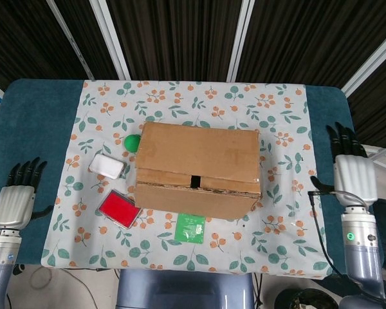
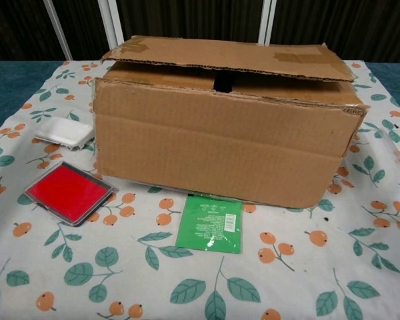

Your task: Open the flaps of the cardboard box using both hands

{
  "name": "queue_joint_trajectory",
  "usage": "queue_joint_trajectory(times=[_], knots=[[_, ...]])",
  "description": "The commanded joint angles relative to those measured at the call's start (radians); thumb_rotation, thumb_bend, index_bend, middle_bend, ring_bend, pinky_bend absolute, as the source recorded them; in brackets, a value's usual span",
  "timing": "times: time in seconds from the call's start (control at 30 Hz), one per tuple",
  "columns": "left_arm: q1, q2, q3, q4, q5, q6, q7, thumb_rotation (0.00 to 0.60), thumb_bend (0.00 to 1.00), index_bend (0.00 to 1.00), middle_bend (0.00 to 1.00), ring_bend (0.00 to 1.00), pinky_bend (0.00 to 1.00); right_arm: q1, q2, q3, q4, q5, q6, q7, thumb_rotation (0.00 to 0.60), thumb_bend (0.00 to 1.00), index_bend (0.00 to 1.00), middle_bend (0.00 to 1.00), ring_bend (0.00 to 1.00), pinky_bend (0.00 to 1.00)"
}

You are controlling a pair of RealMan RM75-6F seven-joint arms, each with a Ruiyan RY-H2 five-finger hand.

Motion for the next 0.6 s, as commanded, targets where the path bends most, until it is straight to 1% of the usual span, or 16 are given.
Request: queue_joint_trajectory(times=[0.03, 0.13, 0.2, 0.33, 0.5, 0.6], knots=[[-0.013, 0.009, -0.009, -0.052, -0.006, -0.004, 0.049, 0.600, 0.04, 0.00, 0.00, 0.00, 0.00, -0.126, -0.085, -0.065, 0.132, -0.084, 0.068, 0.073, 0.600, 0.21, 0.00, 0.00, 0.00, 0.21], [-0.028, 0.018, -0.024, -0.111, -0.017, -0.011, 0.084, 0.600, 0.05, 0.00, 0.00, 0.00, 0.00, -0.169, -0.117, -0.072, 0.197, -0.107, 0.079, 0.107, 0.600, 0.21, 0.00, 0.00, 0.00, 0.21], [-0.046, 0.028, -0.043, -0.166, -0.028, -0.018, 0.121, 0.600, 0.07, 0.00, 0.00, 0.00, 0.00, -0.194, -0.148, -0.072, 0.265, -0.134, 0.082, 0.138, 0.600, 0.21, 0.00, 0.00, 0.00, 0.21], [-0.102, 0.040, -0.090, -0.268, -0.056, -0.041, 0.230, 0.600, 0.09, 0.00, 0.00, 0.00, 0.00, -0.239, -0.219, -0.050, 0.403, -0.190, 0.069, 0.235, 0.600, 0.23, 0.00, 0.00, 0.00, 0.21], [-0.195, 0.017, -0.166, -0.364, -0.126, -0.079, 0.339, 0.600, 0.10, 0.00, 0.00, 0.00, 0.00, -0.270, -0.255, -0.025, 0.475, -0.217, 0.016, 0.299, 0.600, 0.24, 0.00, 0.00, 0.00, 0.21], [-0.264, -0.016, -0.212, -0.387, -0.184, -0.104, 0.412, 0.600, 0.11, 0.00, 0.00, 0.00, 0.00, -0.287, -0.261, -0.006, 0.488, -0.217, -0.016, 0.324, 0.600, 0.24, 0.00, 0.00, 0.00, 0.21]])
